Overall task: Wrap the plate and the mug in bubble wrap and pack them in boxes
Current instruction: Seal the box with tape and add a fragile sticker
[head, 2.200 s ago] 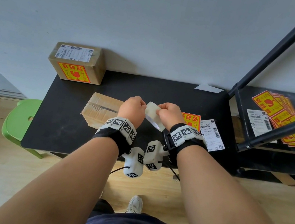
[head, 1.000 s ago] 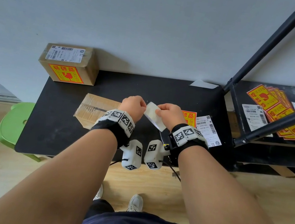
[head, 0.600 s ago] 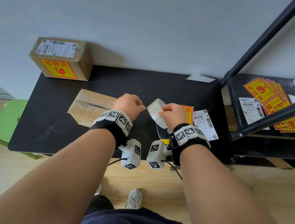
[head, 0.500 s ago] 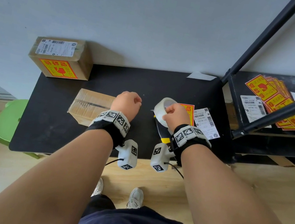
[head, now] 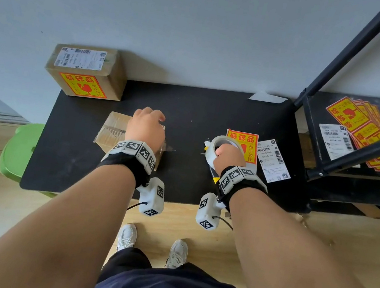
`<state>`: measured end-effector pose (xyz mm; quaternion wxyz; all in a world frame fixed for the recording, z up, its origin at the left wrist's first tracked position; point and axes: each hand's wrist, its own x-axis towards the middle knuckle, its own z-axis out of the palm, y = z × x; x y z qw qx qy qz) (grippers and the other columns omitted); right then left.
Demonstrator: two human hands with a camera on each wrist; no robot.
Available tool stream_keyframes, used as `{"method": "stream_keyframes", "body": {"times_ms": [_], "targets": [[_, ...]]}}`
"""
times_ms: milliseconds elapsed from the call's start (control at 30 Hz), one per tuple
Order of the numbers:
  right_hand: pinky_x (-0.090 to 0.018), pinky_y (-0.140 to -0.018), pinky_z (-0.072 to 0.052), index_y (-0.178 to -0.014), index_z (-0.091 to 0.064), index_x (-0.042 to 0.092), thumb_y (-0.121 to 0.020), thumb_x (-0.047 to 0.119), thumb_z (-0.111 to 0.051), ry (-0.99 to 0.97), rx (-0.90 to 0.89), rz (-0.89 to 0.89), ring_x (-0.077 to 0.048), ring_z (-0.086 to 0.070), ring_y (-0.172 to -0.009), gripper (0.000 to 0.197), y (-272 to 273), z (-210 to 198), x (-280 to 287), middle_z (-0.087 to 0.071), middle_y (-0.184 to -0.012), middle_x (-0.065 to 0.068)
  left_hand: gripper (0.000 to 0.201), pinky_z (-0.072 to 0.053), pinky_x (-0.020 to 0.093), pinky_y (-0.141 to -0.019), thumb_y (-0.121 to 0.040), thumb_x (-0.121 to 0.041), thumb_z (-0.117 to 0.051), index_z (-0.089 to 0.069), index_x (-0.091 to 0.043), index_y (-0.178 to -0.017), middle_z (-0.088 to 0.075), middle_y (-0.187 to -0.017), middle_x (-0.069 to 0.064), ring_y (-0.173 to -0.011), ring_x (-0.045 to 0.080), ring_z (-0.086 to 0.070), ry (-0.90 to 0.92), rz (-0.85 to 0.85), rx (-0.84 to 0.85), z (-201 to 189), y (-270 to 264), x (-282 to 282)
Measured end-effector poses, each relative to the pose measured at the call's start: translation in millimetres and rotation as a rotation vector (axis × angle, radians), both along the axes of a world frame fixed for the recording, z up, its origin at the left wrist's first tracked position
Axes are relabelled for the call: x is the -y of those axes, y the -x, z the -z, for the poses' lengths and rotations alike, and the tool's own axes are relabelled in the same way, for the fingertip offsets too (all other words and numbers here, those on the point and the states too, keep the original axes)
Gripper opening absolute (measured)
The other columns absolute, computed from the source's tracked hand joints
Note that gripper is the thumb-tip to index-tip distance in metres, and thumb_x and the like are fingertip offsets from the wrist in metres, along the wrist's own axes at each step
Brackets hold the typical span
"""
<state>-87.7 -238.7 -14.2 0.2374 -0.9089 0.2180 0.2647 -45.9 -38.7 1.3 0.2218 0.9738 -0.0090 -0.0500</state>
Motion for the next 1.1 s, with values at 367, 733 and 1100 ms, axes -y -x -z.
{"method": "stream_keyframes", "body": {"times_ms": [367,733,1100], "targets": [[-0.031,-0.081,-0.047,-0.118,-0.062,0.016,-0.097,0.020,-0.049,-0.149,0.298,0.150,-0.024,-0.061,-0.100,0.024,-3,-5,-47,-0.065,-0.110,-0.006,0.048,-0.005,0.044,-0.121,-0.098,-0.025,-0.037,-0.035,-0.029,-0.146,-0.029,-0.155,-0.005,-0.147,0.017,-0.014,-0.145,0.149,-0.134,6,7,-48],[-0.029,-0.092,-0.041,-0.127,-0.059,0.016,-0.098,0.023,-0.052,-0.345,0.140,0.171,-0.023,-0.056,-0.117,0.031,-21,27,-104,-0.060,-0.129,-0.004,0.046,-0.013,0.051,-0.115,-0.099,-0.051,-0.030,-0.030,-0.039,-0.144,-0.036,-0.145,-0.010,-0.138,0.016,-0.023,-0.282,0.285,0.006,23,4,-69],[-0.028,-0.074,-0.042,-0.091,-0.062,0.022,-0.095,0.024,-0.057,-0.336,0.170,0.279,-0.022,-0.063,-0.097,0.007,-30,45,-118,-0.068,-0.106,-0.005,0.047,-0.007,0.054,-0.115,-0.099,-0.053,-0.027,-0.030,-0.038,-0.144,-0.036,-0.143,-0.007,-0.138,0.018,-0.022,-0.260,0.282,0.043,33,8,-73]]}}
